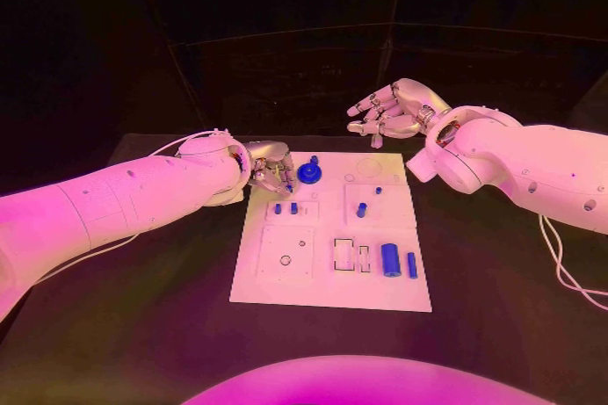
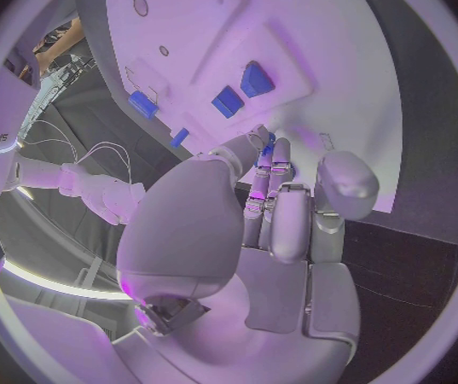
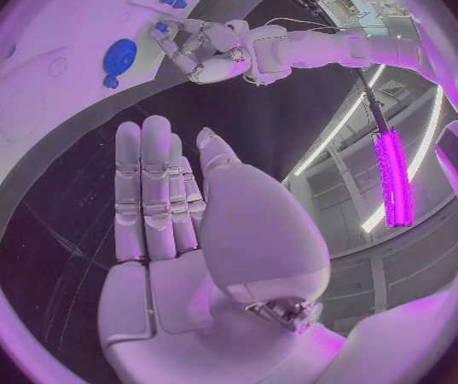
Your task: Assemble the parts on the task board
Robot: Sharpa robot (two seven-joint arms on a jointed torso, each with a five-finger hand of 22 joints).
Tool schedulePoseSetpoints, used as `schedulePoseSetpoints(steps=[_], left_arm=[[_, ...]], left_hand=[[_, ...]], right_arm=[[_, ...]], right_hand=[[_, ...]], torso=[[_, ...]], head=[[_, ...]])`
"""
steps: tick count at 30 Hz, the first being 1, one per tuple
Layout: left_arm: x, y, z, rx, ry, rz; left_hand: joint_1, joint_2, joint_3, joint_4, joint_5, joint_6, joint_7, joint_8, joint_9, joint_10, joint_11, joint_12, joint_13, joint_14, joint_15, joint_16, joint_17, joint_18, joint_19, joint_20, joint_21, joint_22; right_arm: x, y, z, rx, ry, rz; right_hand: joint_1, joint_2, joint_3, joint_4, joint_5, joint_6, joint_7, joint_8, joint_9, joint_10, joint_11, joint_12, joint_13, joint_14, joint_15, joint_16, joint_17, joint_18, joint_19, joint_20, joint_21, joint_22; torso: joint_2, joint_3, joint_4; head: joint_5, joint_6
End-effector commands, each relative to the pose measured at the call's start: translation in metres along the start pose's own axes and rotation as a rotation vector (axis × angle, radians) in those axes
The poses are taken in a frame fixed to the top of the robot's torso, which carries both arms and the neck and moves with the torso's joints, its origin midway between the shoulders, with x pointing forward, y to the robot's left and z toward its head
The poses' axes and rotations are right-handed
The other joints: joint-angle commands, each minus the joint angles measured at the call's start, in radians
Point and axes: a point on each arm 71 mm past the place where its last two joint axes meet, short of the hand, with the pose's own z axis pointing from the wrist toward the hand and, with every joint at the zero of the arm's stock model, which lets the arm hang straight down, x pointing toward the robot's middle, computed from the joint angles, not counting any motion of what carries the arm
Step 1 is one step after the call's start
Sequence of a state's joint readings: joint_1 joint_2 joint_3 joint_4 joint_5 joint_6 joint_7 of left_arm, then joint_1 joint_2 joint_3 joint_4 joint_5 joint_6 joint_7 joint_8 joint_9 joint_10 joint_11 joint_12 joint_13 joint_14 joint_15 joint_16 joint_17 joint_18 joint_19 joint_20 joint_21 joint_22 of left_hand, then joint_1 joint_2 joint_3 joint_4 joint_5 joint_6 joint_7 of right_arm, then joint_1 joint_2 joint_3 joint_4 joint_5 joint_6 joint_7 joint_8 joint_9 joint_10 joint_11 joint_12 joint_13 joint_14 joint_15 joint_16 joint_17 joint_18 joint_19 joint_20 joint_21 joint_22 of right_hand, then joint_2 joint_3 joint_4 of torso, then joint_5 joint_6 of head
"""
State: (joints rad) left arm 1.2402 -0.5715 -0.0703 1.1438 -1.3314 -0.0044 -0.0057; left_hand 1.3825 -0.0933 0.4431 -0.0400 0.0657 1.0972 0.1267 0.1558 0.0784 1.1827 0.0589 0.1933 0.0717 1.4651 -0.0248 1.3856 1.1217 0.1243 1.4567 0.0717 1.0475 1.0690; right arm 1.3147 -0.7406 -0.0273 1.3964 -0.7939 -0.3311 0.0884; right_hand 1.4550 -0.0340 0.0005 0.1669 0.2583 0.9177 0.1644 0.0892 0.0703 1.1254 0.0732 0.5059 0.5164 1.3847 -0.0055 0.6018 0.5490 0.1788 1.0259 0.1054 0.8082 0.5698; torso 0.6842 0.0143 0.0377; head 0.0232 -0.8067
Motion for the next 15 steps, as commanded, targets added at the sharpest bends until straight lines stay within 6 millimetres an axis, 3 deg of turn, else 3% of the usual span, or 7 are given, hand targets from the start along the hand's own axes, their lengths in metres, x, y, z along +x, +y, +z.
schedulePoseSetpoints(steps=[1, 15], left_arm=[[0.0019, -0.0008, 0.0006, -0.002, 0.015, 0.017], [0.0038, -0.0038, 0.0018, 0.002, 0.018, 0.03]], left_hand=[[-0.011, -0.001, 0.006, 0.001, -0.003, 0.008, -0.001, -0.006, -0.001, 0.004, 0.001, -0.003, -0.002, 0.026, 0.0, 0.002, -0.001, -0.013, 0.005, -0.001, 0.001, 0.0], [-0.012, -0.001, 0.008, -0.001, -0.003, 0.01, -0.001, -0.007, 0.0, 0.007, 0.001, -0.005, -0.001, 0.026, 0.0, 0.003, 0.0, -0.014, 0.005, 0.0, 0.004, 0.004]], right_arm=[[0.0003, 0.0021, 0.0006, -0.012, 0.005, 0.002], [0.0012, 0.0026, 0.0014, -0.013, 0.008, 0.002]], right_hand=[[0.001, 0.003, -0.001, 0.005, 0.007, -0.005, 0.0, 0.006, 0.0, -0.008, 0.001, 0.001, -0.002, 0.005, 0.004, -0.007, 0.002, 0.005, 0.0, 0.003, -0.007, -0.002], [0.002, 0.003, 0.0, 0.005, 0.007, -0.004, 0.0, 0.007, 0.0, -0.008, 0.001, 0.002, -0.002, 0.005, 0.004, -0.008, 0.002, 0.005, 0.001, 0.003, -0.008, -0.002]], torso=[[0.0, 0.0, 0.0], [0.001, -0.0009, -0.0002]], head=[[0.0, -0.001], [-0.001, -0.003]])
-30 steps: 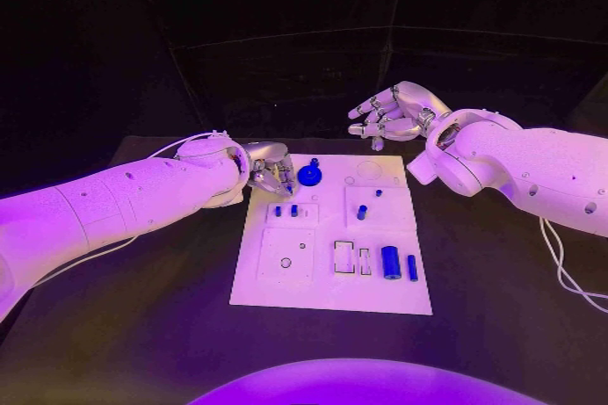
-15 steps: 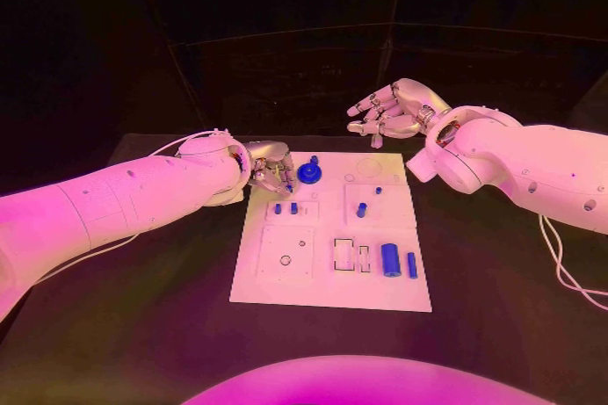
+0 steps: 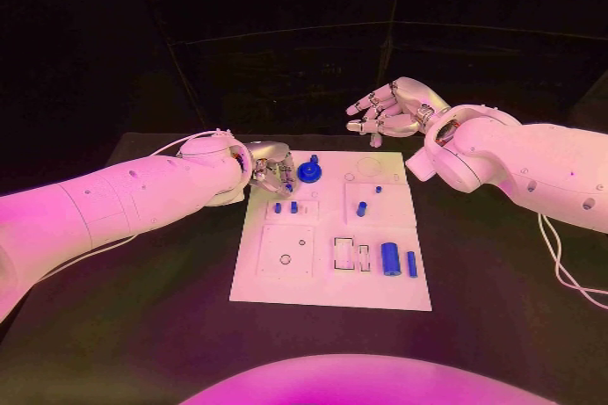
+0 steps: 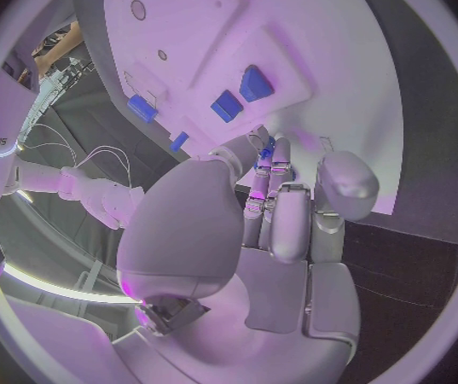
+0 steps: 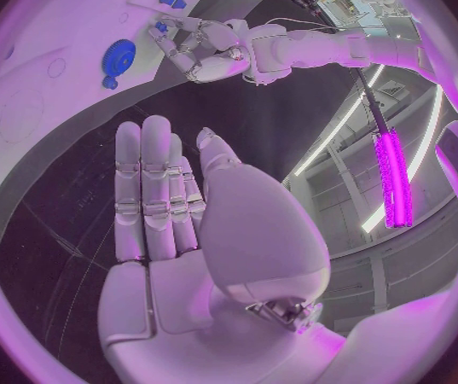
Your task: Assemble the parts on the task board
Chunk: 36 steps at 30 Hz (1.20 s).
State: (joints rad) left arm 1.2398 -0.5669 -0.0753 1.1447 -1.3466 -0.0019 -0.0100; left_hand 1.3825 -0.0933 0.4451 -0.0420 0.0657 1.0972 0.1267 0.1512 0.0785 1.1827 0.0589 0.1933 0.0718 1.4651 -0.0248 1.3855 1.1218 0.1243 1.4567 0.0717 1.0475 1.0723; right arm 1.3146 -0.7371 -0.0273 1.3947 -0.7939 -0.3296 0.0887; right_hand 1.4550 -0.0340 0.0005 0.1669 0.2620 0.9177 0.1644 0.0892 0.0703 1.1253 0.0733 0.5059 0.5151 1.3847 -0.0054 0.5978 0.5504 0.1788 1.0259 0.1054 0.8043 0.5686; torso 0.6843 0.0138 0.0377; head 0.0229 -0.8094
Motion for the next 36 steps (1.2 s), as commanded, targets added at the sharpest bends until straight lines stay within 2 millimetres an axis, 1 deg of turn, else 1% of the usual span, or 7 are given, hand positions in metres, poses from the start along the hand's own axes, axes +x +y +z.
schedulePoseSetpoints(steps=[1, 4, 8, 17, 22, 30, 36], left_arm=[[0.0011, -0.0023, 0.0006, 0.004, 0.009, 0.013], [0.0011, -0.0031, 0.0008, 0.006, 0.006, 0.014], [0.0009, -0.0037, 0.001, 0.008, 0.002, 0.015], [0.0005, -0.0047, 0.0015, 0.006, -0.007, 0.016], [0.0012, -0.004, 0.002, -0.007, 0.004, 0.025], [0.0027, -0.0038, 0.0024, -0.017, 0.023, 0.029], [0.0028, -0.0035, 0.002, -0.018, 0.024, 0.03]], left_hand=[[-0.012, -0.001, 0.006, 0.001, -0.003, 0.01, -0.001, -0.002, 0.0, 0.008, 0.001, -0.005, -0.001, 0.026, 0.0, 0.003, 0.0, -0.014, 0.005, 0.0, 0.005, 0.002], [-0.012, -0.001, 0.006, 0.0, -0.003, 0.012, -0.001, -0.002, 0.0, 0.01, 0.001, -0.005, -0.001, 0.026, 0.0, 0.003, 0.0, -0.014, 0.005, 0.0, 0.006, 0.003], [-0.012, -0.001, 0.006, 0.0, -0.003, 0.012, -0.001, -0.002, 0.0, 0.01, 0.001, -0.005, -0.001, 0.026, 0.0, 0.003, 0.0, -0.014, 0.005, 0.0, 0.006, 0.003], [-0.013, -0.001, 0.007, -0.001, -0.003, 0.014, -0.001, -0.002, 0.0, 0.013, 0.0, -0.005, 0.0, 0.026, 0.0, 0.003, 0.001, -0.015, 0.006, 0.0, 0.011, 0.007], [-0.022, -0.01, 0.005, -0.002, -0.003, 0.004, 0.003, -0.012, -0.003, 0.005, 0.005, -0.016, -0.002, 0.026, 0.002, 0.003, -0.003, -0.016, 0.005, 0.001, 0.012, 0.01], [-0.043, -0.033, -0.002, -0.002, -0.004, -0.032, 0.015, -0.042, -0.012, -0.029, 0.019, -0.047, -0.006, 0.023, 0.014, 0.0, -0.013, -0.017, 0.001, 0.009, 0.009, 0.011], [-0.047, -0.037, -0.005, -0.002, -0.004, -0.035, 0.016, -0.046, -0.012, -0.035, 0.021, -0.052, -0.005, 0.022, 0.016, -0.001, -0.017, -0.017, 0.0, 0.011, 0.009, 0.011]], right_arm=[[0.0002, 0.002, 0.0007, -0.012, 0.005, 0.002], [0.0004, 0.002, 0.0009, -0.012, 0.006, 0.002], [0.0007, 0.002, 0.0011, -0.011, 0.007, 0.002], [0.0006, 0.0021, 0.001, -0.012, 0.006, 0.002], [0.0007, 0.0022, 0.001, -0.012, 0.005, 0.002], [0.0008, 0.0022, 0.0011, -0.012, 0.006, 0.002], [0.0005, 0.002, 0.0009, -0.011, 0.005, 0.002]], right_hand=[[0.002, 0.003, 0.0, 0.005, 0.004, -0.004, 0.0, 0.007, 0.0, -0.008, 0.001, 0.002, -0.001, 0.005, 0.004, -0.004, 0.001, 0.005, 0.001, 0.003, -0.004, -0.001], [0.002, 0.003, 0.0, 0.005, 0.004, -0.004, 0.0, 0.007, 0.0, -0.008, 0.001, 0.002, -0.001, 0.005, 0.004, -0.004, 0.001, 0.005, 0.001, 0.003, -0.004, -0.001], [0.002, 0.003, 0.0, 0.005, 0.004, -0.004, 0.0, 0.007, 0.0, -0.008, 0.001, 0.002, -0.001, 0.005, 0.004, -0.004, 0.001, 0.005, 0.001, 0.003, -0.004, -0.001], [0.002, 0.003, 0.0, 0.005, 0.004, -0.004, 0.0, 0.007, 0.0, -0.008, 0.001, 0.002, -0.001, 0.005, 0.004, -0.004, 0.001, 0.005, 0.001, 0.003, -0.004, -0.001], [0.003, 0.004, 0.0, 0.005, 0.004, -0.005, 0.0, 0.007, 0.0, -0.008, 0.001, 0.002, -0.002, 0.006, 0.003, -0.004, 0.001, 0.005, 0.001, 0.003, -0.004, -0.001], [0.004, 0.004, 0.001, 0.005, 0.004, -0.005, 0.0, 0.007, 0.0, -0.008, 0.001, 0.002, -0.002, 0.006, 0.003, -0.005, 0.002, 0.005, 0.001, 0.003, -0.005, -0.001], [0.004, 0.004, 0.0, 0.005, 0.003, -0.005, 0.0, 0.007, 0.0, -0.009, 0.001, 0.002, -0.002, 0.006, 0.004, -0.005, 0.002, 0.005, 0.002, 0.003, -0.005, -0.002]], torso=[[0.0, -0.0001, -0.0004], [0.0, -0.0002, -0.0007], [0.0, 0.0006, -0.0008], [-0.001, 0.0006, 0.0], [0.0, 0.0011, 0.0001], [0.0, 0.0001, 0.0003], [0.0, 0.0003, 0.0003]], head=[[0.0, 0.0], [-0.001, 0.0], [-0.001, 0.0], [-0.003, 0.002], [-0.004, 0.003], [-0.005, 0.002], [-0.005, 0.002]])
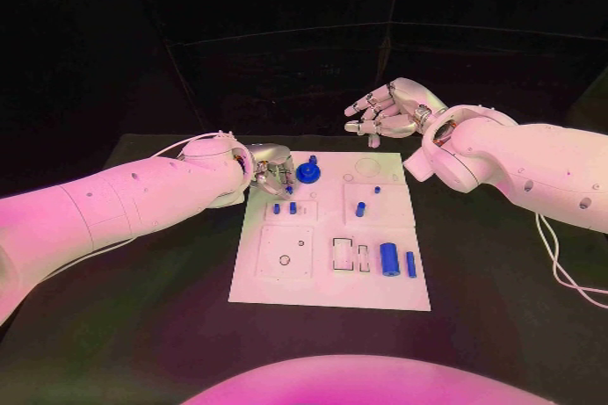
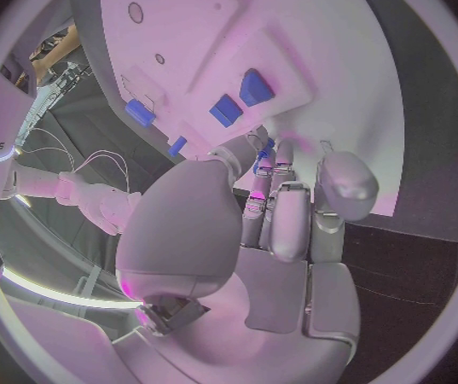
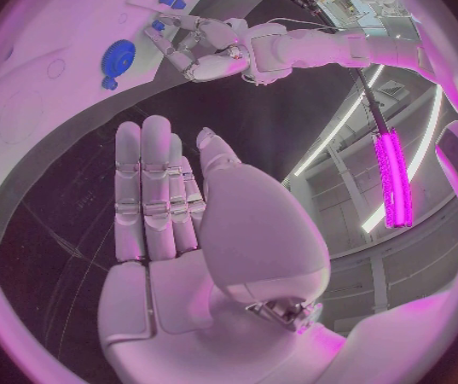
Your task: Assemble the parts on the task board
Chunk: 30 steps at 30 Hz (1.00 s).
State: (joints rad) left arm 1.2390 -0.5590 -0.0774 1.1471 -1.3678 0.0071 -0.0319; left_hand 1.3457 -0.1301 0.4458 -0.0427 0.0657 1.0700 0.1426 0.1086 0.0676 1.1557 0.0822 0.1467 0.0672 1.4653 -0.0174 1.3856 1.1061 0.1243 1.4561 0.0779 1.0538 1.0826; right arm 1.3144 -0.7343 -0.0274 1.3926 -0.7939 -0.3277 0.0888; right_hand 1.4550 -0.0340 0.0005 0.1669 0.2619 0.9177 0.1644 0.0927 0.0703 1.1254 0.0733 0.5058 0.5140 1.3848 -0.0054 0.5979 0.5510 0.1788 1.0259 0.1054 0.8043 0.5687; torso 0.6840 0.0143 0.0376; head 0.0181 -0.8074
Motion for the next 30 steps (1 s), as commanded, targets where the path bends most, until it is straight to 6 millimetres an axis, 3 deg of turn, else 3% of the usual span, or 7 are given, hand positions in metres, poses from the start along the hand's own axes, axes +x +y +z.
schedulePoseSetpoints(steps=[1, 15, 20, 26, 30], left_arm=[[0.0, 0.0, 0.0, -0.004, 0.011, 0.008], [-0.001, 0.001, -0.002, -0.004, -0.002, 0.006], [-0.003, 0.007, -0.006, -0.017, -0.033, 0.004], [-0.008, 0.017, -0.011, -0.036, -0.086, -0.003], [-0.013, 0.026, -0.017, -0.042, -0.146, -0.033]], left_hand=[[-0.01, -0.001, -0.005, -0.001, -0.004, -0.008, 0.0, -0.004, -0.001, -0.008, -0.002, -0.005, -0.001, 0.022, 0.008, -0.001, -0.001, -0.017, 0.0, 0.005, 0.003, 0.001], [-0.015, -0.014, -0.013, -0.006, -0.004, -0.031, 0.004, -0.022, -0.003, -0.023, 0.003, -0.018, 0.0, 0.02, 0.012, -0.004, -0.011, -0.016, -0.001, 0.009, 0.003, 0.004], [-0.014, -0.023, -0.024, -0.014, -0.003, -0.112, 0.015, -0.048, -0.006, -0.073, 0.013, -0.045, -0.002, 0.016, 0.019, -0.009, -0.024, -0.01, -0.01, 0.016, -0.029, -0.023], [-0.001, -0.013, -0.053, -0.023, -0.004, -0.16, 0.024, -0.044, -0.003, -0.154, 0.028, -0.069, -0.003, 0.013, 0.031, -0.012, -0.036, -0.003, -0.019, 0.027, -0.067, -0.054], [0.005, 0.003, -0.055, -0.023, -0.003, -0.15, 0.029, -0.037, 0.0, -0.151, 0.029, -0.059, 0.0, 0.014, 0.033, -0.01, -0.034, -0.002, -0.019, 0.029, -0.071, -0.057]], right_arm=[[0.0, 0.002, 0.0, -0.011, 0.003, 0.002], [-0.001, 0.001, 0.0, -0.007, -0.002, 0.0], [-0.005, -0.004, 0.0, 0.008, -0.001, -0.02], [-0.009, -0.012, -0.001, 0.037, 0.037, -0.12], [-0.01, -0.018, -0.001, 0.051, 0.077, -0.235]], right_hand=[[0.004, 0.004, 0.0, 0.005, 0.004, -0.005, 0.0, 0.004, 0.0, -0.009, 0.001, 0.003, -0.001, 0.006, 0.004, -0.005, 0.001, 0.005, 0.002, 0.003, -0.005, -0.002], [0.004, 0.003, 0.0, 0.005, 0.003, -0.005, 0.0, 0.004, 0.0, -0.01, 0.001, 0.002, -0.002, 0.006, 0.004, -0.006, 0.001, 0.005, 0.002, 0.003, -0.006, -0.002], [0.011, 0.0, 0.001, 0.002, 0.003, -0.005, 0.001, 0.005, 0.0, -0.021, 0.003, -0.002, -0.007, 0.001, 0.005, -0.014, 0.003, 0.004, 0.001, 0.004, -0.011, -0.004], [0.041, -0.004, 0.014, -0.008, -0.007, 0.023, 0.009, 0.022, 0.003, -0.09, 0.015, -0.088, -0.084, 0.006, 0.012, -0.024, 0.009, 0.004, 0.007, 0.008, -0.017, -0.007], [0.068, -0.007, 0.034, -0.023, -0.012, 0.058, 0.006, 0.034, 0.003, -0.083, 0.015, -0.147, -0.153, 0.04, 0.008, -0.011, 0.022, 0.006, 0.031, 0.003, 0.0, 0.003]], torso=[[0.0, -0.0005, 0.0007], [0.0, -0.0003, 0.0009], [-0.001, -0.0011, 0.0018], [-0.001, -0.0008, 0.0015], [0.0, -0.0008, 0.0]], head=[[0.0, -0.002], [0.0, -0.002], [-0.001, 0.0], [-0.001, 0.005], [-0.001, 0.01]])
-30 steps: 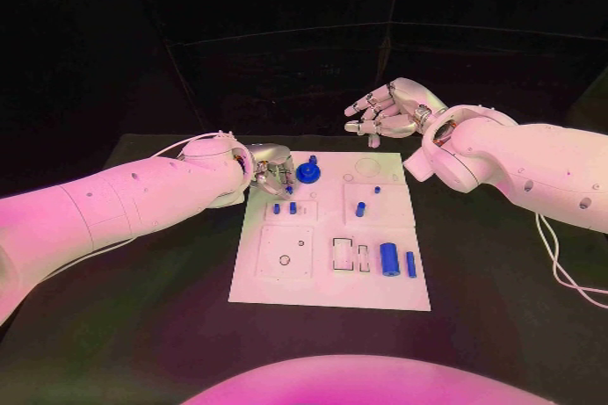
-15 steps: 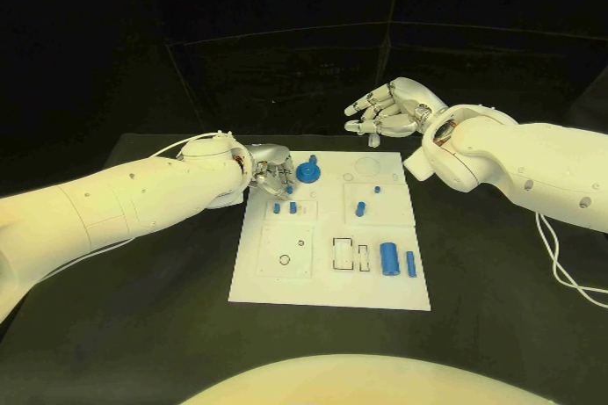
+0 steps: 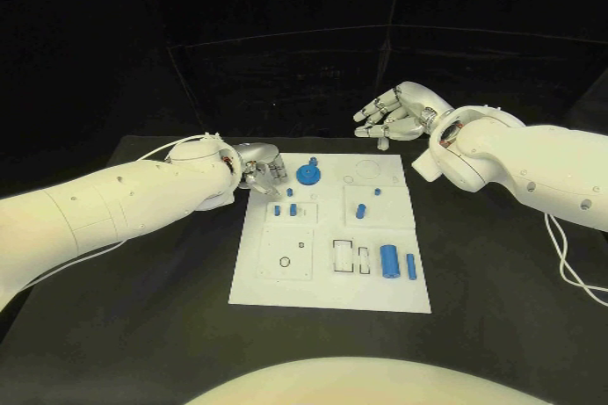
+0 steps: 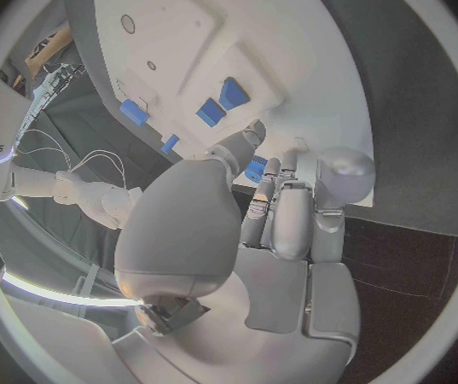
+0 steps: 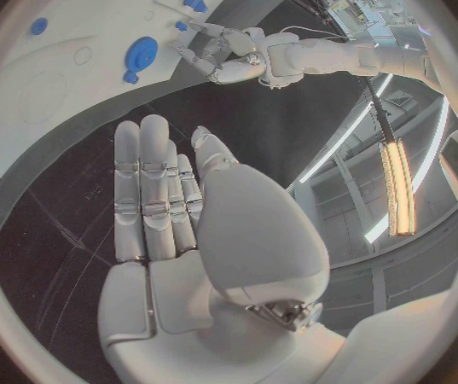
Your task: Assemble the parts on the task board
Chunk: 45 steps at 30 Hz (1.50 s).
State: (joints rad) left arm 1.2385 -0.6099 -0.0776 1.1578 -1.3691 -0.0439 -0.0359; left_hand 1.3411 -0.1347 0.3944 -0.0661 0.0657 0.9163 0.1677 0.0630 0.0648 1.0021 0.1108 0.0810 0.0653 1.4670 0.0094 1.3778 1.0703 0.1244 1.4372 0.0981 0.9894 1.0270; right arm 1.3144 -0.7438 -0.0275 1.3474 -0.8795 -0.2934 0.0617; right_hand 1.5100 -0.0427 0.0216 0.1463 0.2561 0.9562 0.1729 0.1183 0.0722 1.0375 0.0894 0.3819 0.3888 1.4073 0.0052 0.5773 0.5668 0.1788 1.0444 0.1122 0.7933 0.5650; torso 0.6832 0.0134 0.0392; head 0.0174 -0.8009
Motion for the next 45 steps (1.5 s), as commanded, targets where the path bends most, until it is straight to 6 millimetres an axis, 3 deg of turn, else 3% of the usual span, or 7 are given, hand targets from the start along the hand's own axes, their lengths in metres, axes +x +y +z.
schedulePoseSetpoints(steps=[1, 6, 9, 17, 21, 31, 45], left_arm=[[-0.009, 0.005, -0.004, 0.001, -0.1, -0.044], [-0.019, 0.02, -0.018, 0.023, -0.207, -0.254], [-0.027, 0.026, -0.029, 0.083, -0.305, -0.512], [-0.037, 0.03, -0.049, 0.234, -0.472, -1.063], [-0.037, 0.027, -0.053, 0.277, -0.486, -1.164], [-0.03, 0.02, -0.059, 0.311, -0.472, -1.246], [-0.028, 0.023, -0.062, 0.287, -0.483, -1.254]], left_hand=[[0.011, 0.013, -0.002, 0.001, -0.003, 0.011, 0.005, 0.013, 0.004, 0.01, 0.001, 0.013, 0.004, 0.012, 0.006, -0.002, 0.002, -0.002, 0.0, 0.009, -0.007, -0.002], [0.014, 0.04, 0.025, 0.005, -0.002, 0.088, 0.003, 0.054, 0.015, 0.107, -0.011, 0.072, 0.017, 0.015, -0.002, 0.007, 0.017, 0.002, -0.002, 0.006, -0.021, -0.012], [0.011, 0.057, 0.04, 0.011, -0.002, 0.116, 0.002, 0.07, 0.017, 0.136, -0.017, 0.09, 0.02, 0.016, -0.006, 0.012, 0.029, 0.008, -0.01, 0.002, -0.048, -0.035], [-0.009, 0.062, 0.055, 0.022, -0.002, 0.105, 0.009, 0.07, 0.007, 0.113, -0.008, 0.097, 0.012, -0.098, 0.002, -0.138, -0.27, 0.054, -0.128, 0.008, -0.336, -0.275], [-0.018, 0.06, 0.048, 0.027, -0.003, 0.104, 0.011, 0.073, 0.005, 0.109, -0.007, 0.106, 0.01, -0.153, 0.005, -0.201, -0.383, 0.057, -0.159, 0.012, -0.375, -0.3], [-0.021, 0.062, 0.041, 0.029, -0.003, 0.104, 0.011, 0.076, 0.005, 0.11, -0.007, 0.114, 0.01, -0.179, 0.006, -0.229, -0.433, 0.058, -0.171, 0.013, -0.391, -0.31], [-0.021, 0.067, 0.04, 0.03, -0.003, 0.104, 0.01, 0.077, 0.005, 0.111, -0.008, 0.119, 0.011, -0.186, 0.005, -0.235, -0.443, 0.058, -0.173, 0.014, -0.397, -0.314]], right_arm=[[0.003, -0.003, -0.001, 0.011, 0.076, -0.163], [0.006, -0.012, -0.005, 0.019, 0.118, -0.349], [0.01, -0.019, -0.013, 0.032, 0.128, -0.467], [0.024, -0.031, -0.027, 0.061, 0.114, -0.634], [0.032, -0.034, -0.029, 0.064, 0.127, -0.671], [0.051, -0.042, -0.034, 0.074, 0.193, -0.705], [0.064, -0.041, -0.034, 0.056, 0.244, -0.693]], right_hand=[[0.017, 0.002, 0.018, -0.005, -0.008, 0.03, -0.004, 0.011, 0.001, 0.01, -0.003, -0.033, -0.041, 0.026, -0.004, 0.016, 0.011, 0.006, 0.018, -0.006, 0.016, 0.01], [0.042, -0.001, 0.049, -0.023, -0.011, 0.07, -0.018, 0.016, 0.0, 0.036, -0.009, -0.068, -0.095, 0.066, -0.014, 0.115, 0.096, -0.016, 0.097, -0.015, 0.139, 0.15], [0.041, -0.008, 0.07, -0.027, -0.013, 0.085, -0.023, 0.011, -0.004, 0.054, -0.014, -0.092, -0.133, 0.078, -0.017, 0.211, 0.184, -0.032, 0.138, -0.018, 0.222, 0.247], [0.022, -0.025, 0.087, -0.019, -0.027, 0.079, -0.021, -0.008, -0.007, 0.039, -0.008, -0.135, -0.184, 0.073, -0.011, 0.264, 0.227, -0.039, 0.148, -0.014, 0.268, 0.299], [0.019, -0.032, 0.093, -0.018, -0.029, 0.07, -0.02, -0.018, -0.007, 0.03, -0.004, -0.147, -0.201, 0.074, -0.008, 0.289, 0.248, -0.042, 0.155, -0.011, 0.285, 0.32], [0.016, -0.046, 0.11, -0.022, -0.028, 0.064, -0.015, -0.036, -0.006, 0.013, 0.004, -0.172, -0.243, 0.074, 0.0, 0.338, 0.287, -0.047, 0.163, -0.006, 0.318, 0.359], [0.02, -0.042, 0.138, -0.027, -0.024, 0.076, -0.012, -0.041, -0.004, 0.022, 0.007, -0.178, -0.279, 0.084, 0.002, 0.417, 0.356, -0.059, 0.195, -0.003, 0.376, 0.433]], torso=[[0.001, -0.0002, -0.0018], [0.0, 0.0003, -0.0021], [0.0, -0.0005, -0.0013], [-0.001, -0.0011, -0.0031], [0.0, -0.0012, 0.0012], [0.0, -0.0013, -0.0002], [0.002, 0.0001, -0.0019]], head=[[0.0, 0.004], [-0.012, 0.016], [-0.035, 0.033], [-0.067, 0.05], [-0.079, 0.057], [-0.072, 0.068], [-0.067, 0.059]])
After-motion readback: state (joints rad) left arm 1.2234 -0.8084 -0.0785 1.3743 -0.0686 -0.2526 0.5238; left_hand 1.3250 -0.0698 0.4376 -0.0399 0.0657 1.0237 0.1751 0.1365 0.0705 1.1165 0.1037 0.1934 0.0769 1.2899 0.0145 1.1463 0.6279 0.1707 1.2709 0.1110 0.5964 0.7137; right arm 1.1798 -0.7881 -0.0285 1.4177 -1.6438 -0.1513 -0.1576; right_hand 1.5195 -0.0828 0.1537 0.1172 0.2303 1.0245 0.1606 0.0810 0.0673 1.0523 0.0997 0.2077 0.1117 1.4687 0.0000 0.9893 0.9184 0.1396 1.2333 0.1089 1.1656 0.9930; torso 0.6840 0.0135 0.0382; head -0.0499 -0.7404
